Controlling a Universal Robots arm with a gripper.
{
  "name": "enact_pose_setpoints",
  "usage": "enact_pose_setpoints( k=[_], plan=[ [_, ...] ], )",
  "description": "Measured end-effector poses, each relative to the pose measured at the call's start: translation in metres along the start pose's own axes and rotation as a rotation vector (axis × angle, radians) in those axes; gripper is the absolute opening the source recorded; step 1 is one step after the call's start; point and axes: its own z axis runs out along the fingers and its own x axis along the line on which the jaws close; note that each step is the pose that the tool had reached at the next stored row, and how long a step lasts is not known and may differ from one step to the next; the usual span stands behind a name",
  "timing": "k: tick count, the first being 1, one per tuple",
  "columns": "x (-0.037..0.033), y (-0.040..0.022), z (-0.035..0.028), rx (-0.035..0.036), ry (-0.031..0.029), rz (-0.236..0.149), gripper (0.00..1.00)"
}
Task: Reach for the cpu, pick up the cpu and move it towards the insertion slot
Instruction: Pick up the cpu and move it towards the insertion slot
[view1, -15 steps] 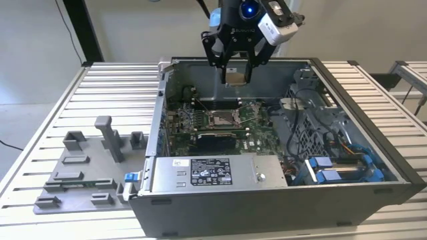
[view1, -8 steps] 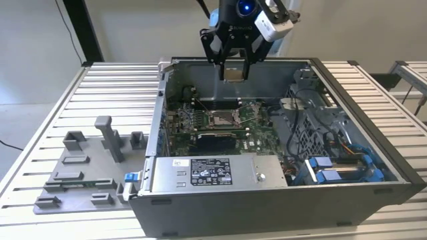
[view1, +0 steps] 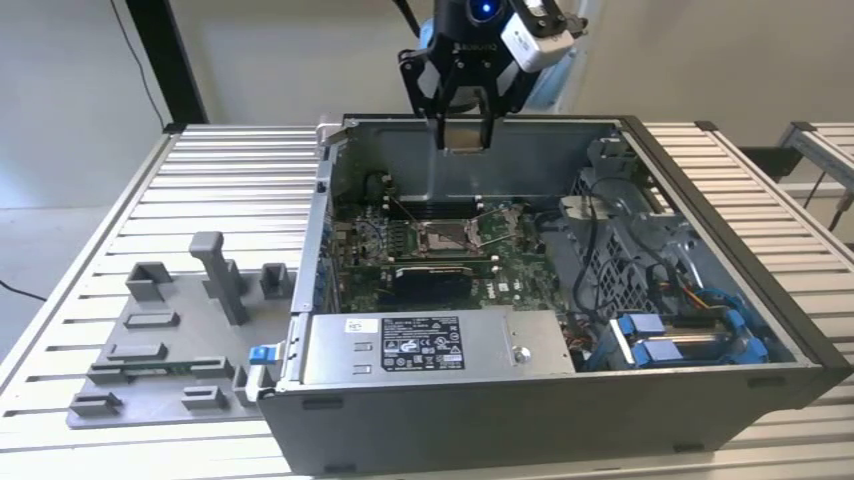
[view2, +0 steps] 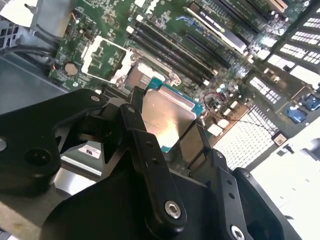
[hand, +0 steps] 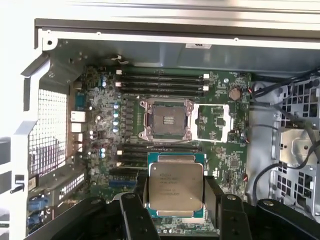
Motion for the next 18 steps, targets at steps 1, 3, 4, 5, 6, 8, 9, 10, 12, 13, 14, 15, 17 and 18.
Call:
enact_pose_setpoints(
  k=[1,3,4,5,6,8,9,10,12,13,14,15,17,18],
  plan=[
    [0.0,0.0028,0.0004,0.0002,0.0,0.0,0.0],
    [0.0,0.0084,0.0014,0.0004,0.0,0.0,0.0],
    [0.0,0.011,0.0018,0.0006,0.0,0.0,0.0],
    [0.0,0.0138,0.0023,0.0007,0.0001,0.0,0.0],
    [0.0,0.0167,0.0028,0.001,0.0001,0.0,0.0],
    [-0.0001,0.0223,0.0036,0.0013,0.0001,0.0,0.0],
    [-0.0001,0.0247,0.004,0.0014,0.0,0.0,0.0],
    [-0.0001,0.027,0.0043,0.0015,0.0001,0.0,0.0],
    [0.0,0.0301,0.0048,0.0017,0.0001,0.0,0.0],
    [0.0001,0.0311,0.005,0.0016,0.0,0.0,0.0],
    [0.0002,0.0318,0.0051,0.0017,0.0,0.0,0.0],
    [0.0002,0.0323,0.0052,0.0017,0.0001,0.0,0.0],
    [0.0002,0.0325,0.0051,0.0018,0.0001,0.0,0.0],
    [0.0002,0.0326,0.0052,0.0016,0.0001,0.0,0.0]
  ],
)
